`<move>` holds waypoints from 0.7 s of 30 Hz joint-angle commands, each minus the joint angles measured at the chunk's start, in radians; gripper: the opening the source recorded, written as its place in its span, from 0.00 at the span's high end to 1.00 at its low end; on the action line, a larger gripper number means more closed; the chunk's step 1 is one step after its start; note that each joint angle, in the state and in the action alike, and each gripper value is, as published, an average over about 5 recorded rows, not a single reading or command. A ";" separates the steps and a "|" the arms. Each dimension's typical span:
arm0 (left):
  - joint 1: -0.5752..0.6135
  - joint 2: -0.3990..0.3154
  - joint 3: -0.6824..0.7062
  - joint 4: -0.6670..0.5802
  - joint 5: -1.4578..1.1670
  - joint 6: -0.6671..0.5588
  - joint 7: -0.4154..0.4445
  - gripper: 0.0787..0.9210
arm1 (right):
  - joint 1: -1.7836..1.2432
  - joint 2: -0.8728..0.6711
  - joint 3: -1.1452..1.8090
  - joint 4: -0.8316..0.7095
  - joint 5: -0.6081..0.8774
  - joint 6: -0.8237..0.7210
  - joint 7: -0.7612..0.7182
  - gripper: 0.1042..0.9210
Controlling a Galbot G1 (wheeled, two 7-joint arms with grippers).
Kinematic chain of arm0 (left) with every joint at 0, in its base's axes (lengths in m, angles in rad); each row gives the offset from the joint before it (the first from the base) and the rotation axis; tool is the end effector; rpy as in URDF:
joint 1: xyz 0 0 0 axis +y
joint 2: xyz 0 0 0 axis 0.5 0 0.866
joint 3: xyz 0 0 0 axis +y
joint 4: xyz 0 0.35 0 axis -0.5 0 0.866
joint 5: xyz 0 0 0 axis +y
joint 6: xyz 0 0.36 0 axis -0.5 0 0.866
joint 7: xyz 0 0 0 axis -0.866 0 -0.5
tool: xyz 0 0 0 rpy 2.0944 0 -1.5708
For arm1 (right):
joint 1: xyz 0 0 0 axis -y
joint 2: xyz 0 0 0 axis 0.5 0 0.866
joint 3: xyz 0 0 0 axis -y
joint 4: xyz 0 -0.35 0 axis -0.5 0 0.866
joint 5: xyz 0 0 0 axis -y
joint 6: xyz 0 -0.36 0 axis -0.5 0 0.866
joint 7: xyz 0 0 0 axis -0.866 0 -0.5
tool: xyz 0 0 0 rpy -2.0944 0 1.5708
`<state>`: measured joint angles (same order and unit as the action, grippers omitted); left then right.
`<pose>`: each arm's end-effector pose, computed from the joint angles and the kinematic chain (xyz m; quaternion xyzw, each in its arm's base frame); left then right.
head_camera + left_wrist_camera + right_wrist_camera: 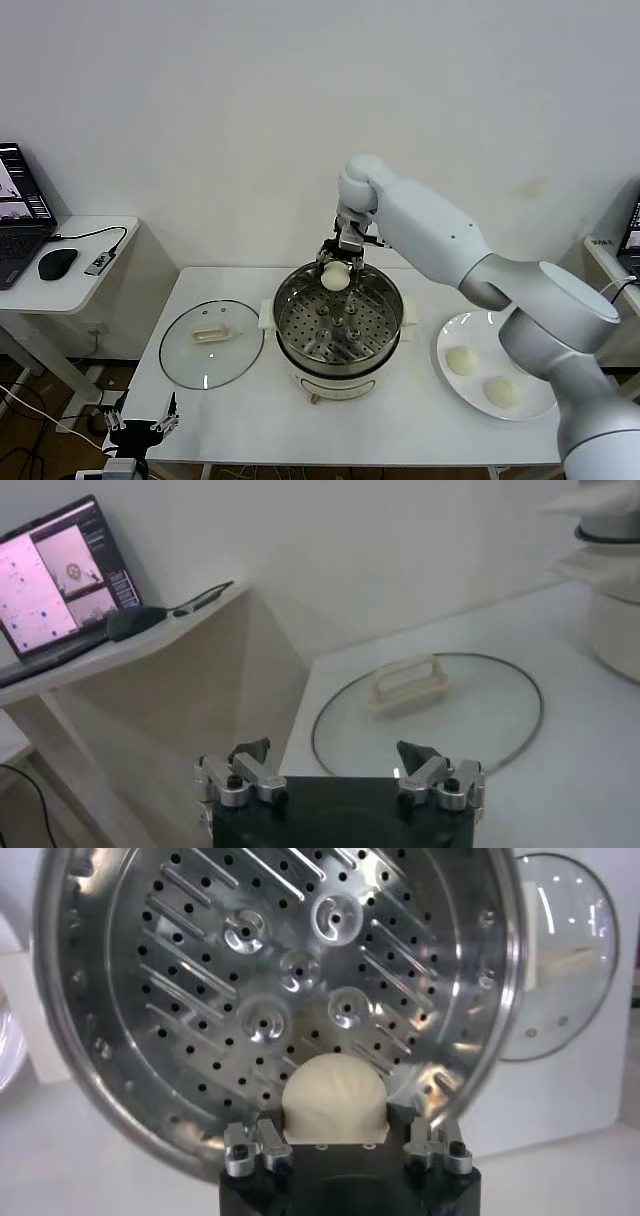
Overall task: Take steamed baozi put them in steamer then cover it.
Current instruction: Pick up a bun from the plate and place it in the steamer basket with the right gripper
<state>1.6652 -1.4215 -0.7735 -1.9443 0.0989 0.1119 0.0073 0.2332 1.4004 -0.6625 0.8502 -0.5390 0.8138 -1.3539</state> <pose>0.1466 0.1145 -0.3543 0.0745 -0.9682 -0.1679 0.1700 0.6246 0.1475 -0.0807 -0.6591 0.1061 -0.7444 0.0113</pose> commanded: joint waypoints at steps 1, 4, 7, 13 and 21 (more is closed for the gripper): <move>-0.001 0.001 0.001 0.003 0.001 -0.001 0.000 0.12 | -0.026 0.014 0.010 -0.021 -0.042 0.014 0.007 0.35; -0.003 0.002 0.002 0.007 0.001 -0.001 -0.001 0.12 | -0.033 0.017 0.012 -0.029 -0.054 0.014 0.021 0.35; -0.004 0.003 0.004 0.010 0.002 -0.001 -0.001 0.12 | -0.044 0.021 0.022 -0.037 -0.075 0.014 0.044 0.35; -0.006 0.004 0.006 0.015 0.002 -0.001 -0.001 0.12 | -0.057 0.024 0.030 -0.050 -0.095 0.013 0.073 0.35; -0.009 0.002 0.009 0.018 0.005 -0.001 -0.002 0.12 | -0.054 0.016 0.024 -0.035 -0.078 -0.034 0.117 0.15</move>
<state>1.6560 -1.4199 -0.7645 -1.9266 0.1036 0.1105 0.0055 0.1916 1.4081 -0.6394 0.8227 -0.6010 0.7852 -1.2742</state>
